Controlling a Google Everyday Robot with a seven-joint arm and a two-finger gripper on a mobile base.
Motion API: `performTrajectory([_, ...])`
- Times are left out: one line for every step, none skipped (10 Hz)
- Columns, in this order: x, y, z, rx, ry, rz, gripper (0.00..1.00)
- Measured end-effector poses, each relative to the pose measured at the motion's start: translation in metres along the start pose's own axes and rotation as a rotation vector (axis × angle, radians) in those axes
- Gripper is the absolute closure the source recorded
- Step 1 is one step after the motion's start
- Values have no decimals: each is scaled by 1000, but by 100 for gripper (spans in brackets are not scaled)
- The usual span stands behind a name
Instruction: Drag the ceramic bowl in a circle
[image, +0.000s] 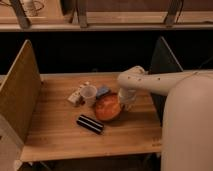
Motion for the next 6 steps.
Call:
performTrajectory([5, -3, 6, -3, 19, 8, 50])
performTrajectory([14, -4, 14, -4, 50, 13, 38])
performTrajectory([17, -1, 19, -8, 67, 10, 28])
performTrajectory([19, 1, 22, -9, 79, 6, 22])
performTrajectory([18, 3, 22, -14, 82, 4, 20])
performTrajectory([15, 4, 21, -21, 87, 7, 20])
